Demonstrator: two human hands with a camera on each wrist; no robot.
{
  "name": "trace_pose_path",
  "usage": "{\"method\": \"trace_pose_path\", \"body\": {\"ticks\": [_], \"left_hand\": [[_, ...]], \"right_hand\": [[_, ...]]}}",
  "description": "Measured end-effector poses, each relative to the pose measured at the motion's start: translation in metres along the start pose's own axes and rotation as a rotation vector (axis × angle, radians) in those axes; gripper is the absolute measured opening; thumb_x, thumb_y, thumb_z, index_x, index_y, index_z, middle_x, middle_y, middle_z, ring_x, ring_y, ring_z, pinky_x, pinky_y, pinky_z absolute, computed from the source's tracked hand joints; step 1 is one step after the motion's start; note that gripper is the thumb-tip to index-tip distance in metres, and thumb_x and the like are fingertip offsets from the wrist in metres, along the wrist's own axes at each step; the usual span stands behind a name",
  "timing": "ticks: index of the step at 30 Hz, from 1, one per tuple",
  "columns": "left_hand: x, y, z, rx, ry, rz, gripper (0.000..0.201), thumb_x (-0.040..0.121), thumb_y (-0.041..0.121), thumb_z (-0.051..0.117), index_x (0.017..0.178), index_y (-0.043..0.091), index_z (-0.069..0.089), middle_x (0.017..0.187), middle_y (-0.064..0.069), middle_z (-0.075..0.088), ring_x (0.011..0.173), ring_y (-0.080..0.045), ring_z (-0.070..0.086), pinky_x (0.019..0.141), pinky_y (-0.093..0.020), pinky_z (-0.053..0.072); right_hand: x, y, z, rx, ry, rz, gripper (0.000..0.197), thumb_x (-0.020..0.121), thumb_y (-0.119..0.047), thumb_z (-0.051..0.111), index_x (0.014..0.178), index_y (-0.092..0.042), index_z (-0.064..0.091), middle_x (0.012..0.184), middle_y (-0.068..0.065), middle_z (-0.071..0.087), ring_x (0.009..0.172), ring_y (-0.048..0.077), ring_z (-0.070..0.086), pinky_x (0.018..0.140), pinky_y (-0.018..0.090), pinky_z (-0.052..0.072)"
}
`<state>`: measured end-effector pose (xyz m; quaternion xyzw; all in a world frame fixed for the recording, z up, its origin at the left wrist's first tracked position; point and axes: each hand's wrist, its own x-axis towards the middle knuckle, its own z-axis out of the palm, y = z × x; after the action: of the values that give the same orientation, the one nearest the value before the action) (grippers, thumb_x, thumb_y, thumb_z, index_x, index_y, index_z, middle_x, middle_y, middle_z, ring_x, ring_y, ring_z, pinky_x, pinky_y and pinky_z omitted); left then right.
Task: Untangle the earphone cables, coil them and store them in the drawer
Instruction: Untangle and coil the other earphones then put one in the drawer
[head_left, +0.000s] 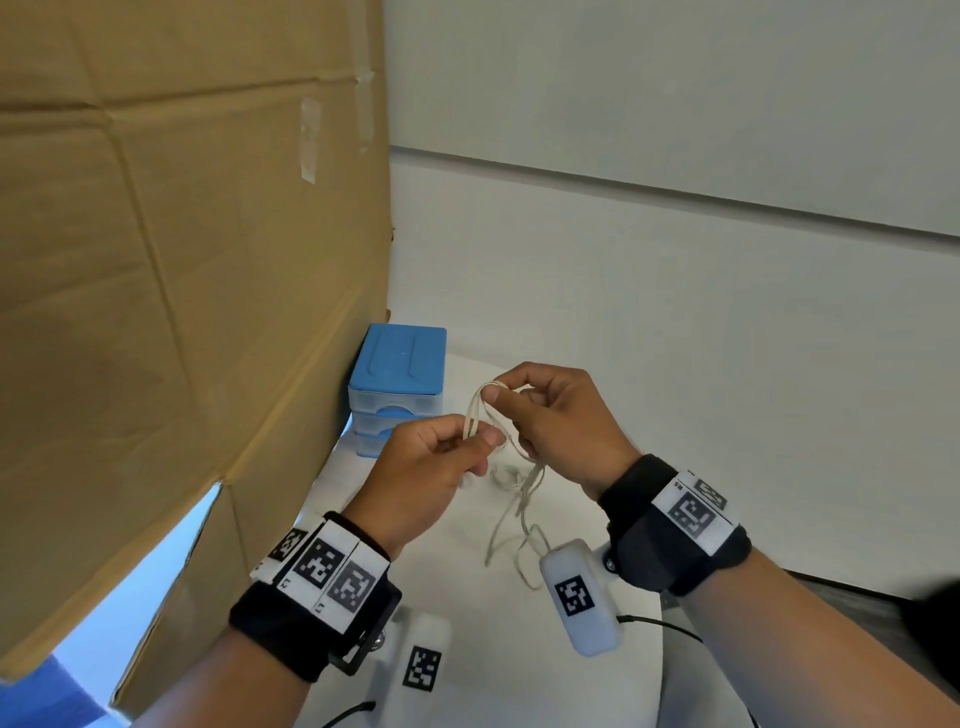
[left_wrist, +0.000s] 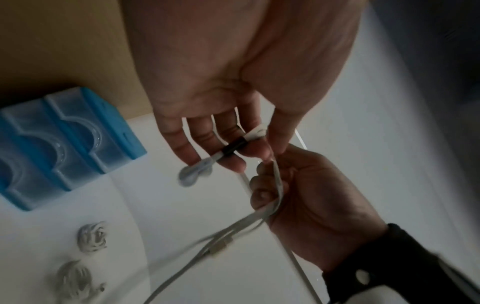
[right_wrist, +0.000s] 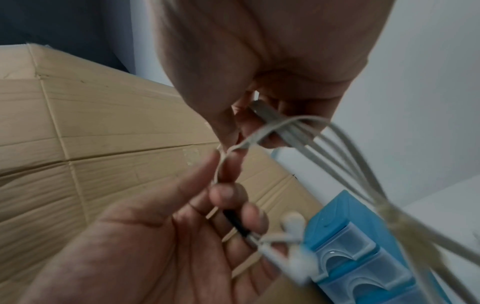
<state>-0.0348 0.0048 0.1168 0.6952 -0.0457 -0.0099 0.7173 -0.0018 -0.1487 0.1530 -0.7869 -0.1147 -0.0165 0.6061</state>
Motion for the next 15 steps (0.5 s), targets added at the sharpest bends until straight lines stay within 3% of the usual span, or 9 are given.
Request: {"method": "trace_pose_path", "body": {"ticks": [2, 5, 7, 10, 12, 15], "left_hand": [[0.002, 0.001, -0.001, -0.042, 0.023, -0.042, 0.017, 0.094, 0.018, 0.059, 0.09, 0.006, 0.071, 0.067, -0.001, 0.065, 0.072, -0.018, 0.062, 0.08, -0.035, 0.05], [0.005, 0.005, -0.007, -0.124, 0.076, -0.09, 0.017, 0.097, 0.02, 0.054, 0.089, 0.012, 0.067, 0.071, -0.001, 0.068, 0.062, -0.016, 0.063, 0.073, -0.033, 0.051], [0.005, 0.004, -0.009, -0.133, 0.084, -0.084, 0.016, 0.096, 0.022, 0.056, 0.087, 0.015, 0.068, 0.062, -0.001, 0.057, 0.047, -0.013, 0.049, 0.058, -0.031, 0.043], [0.004, 0.006, -0.01, -0.146, 0.078, -0.084, 0.015, 0.094, 0.025, 0.059, 0.09, 0.018, 0.072, 0.055, 0.001, 0.039, 0.043, -0.008, 0.03, 0.046, -0.024, 0.027], [0.002, 0.009, -0.009, -0.162, 0.059, -0.071, 0.016, 0.091, 0.029, 0.061, 0.093, 0.019, 0.074, 0.055, 0.003, 0.035, 0.044, -0.007, 0.027, 0.046, -0.023, 0.022], [0.001, 0.01, -0.006, -0.106, 0.054, -0.019, 0.017, 0.09, 0.028, 0.062, 0.095, 0.019, 0.075, 0.052, 0.006, 0.037, 0.046, -0.006, 0.029, 0.044, -0.019, 0.024]], "right_hand": [[0.0, 0.002, -0.004, -0.047, -0.03, 0.022, 0.02, 0.089, -0.023, 0.072, 0.085, -0.004, 0.069, 0.047, 0.002, 0.036, 0.041, 0.015, 0.025, 0.045, 0.022, 0.028], [-0.001, 0.006, -0.01, -0.116, -0.066, 0.041, 0.02, 0.088, -0.025, 0.073, 0.084, -0.005, 0.069, 0.041, -0.007, 0.039, 0.039, 0.011, 0.027, 0.043, 0.02, 0.029], [-0.002, 0.007, -0.012, -0.126, -0.082, 0.052, 0.019, 0.087, -0.026, 0.073, 0.085, -0.008, 0.069, 0.044, -0.005, 0.048, 0.039, 0.01, 0.034, 0.044, 0.019, 0.032], [-0.003, 0.006, -0.015, -0.161, -0.108, 0.061, 0.016, 0.085, -0.026, 0.075, 0.093, -0.013, 0.069, 0.052, 0.0, 0.059, 0.043, 0.01, 0.044, 0.047, 0.02, 0.037], [-0.003, 0.008, -0.016, -0.2, -0.156, 0.077, 0.027, 0.08, -0.025, 0.08, 0.102, -0.019, 0.065, 0.066, 0.006, 0.067, 0.053, 0.013, 0.056, 0.055, 0.027, 0.047], [-0.003, 0.012, -0.015, -0.308, -0.18, 0.045, 0.033, 0.076, -0.032, 0.082, 0.105, -0.027, 0.065, 0.094, 0.001, 0.072, 0.089, 0.014, 0.068, 0.086, 0.037, 0.057]]}}
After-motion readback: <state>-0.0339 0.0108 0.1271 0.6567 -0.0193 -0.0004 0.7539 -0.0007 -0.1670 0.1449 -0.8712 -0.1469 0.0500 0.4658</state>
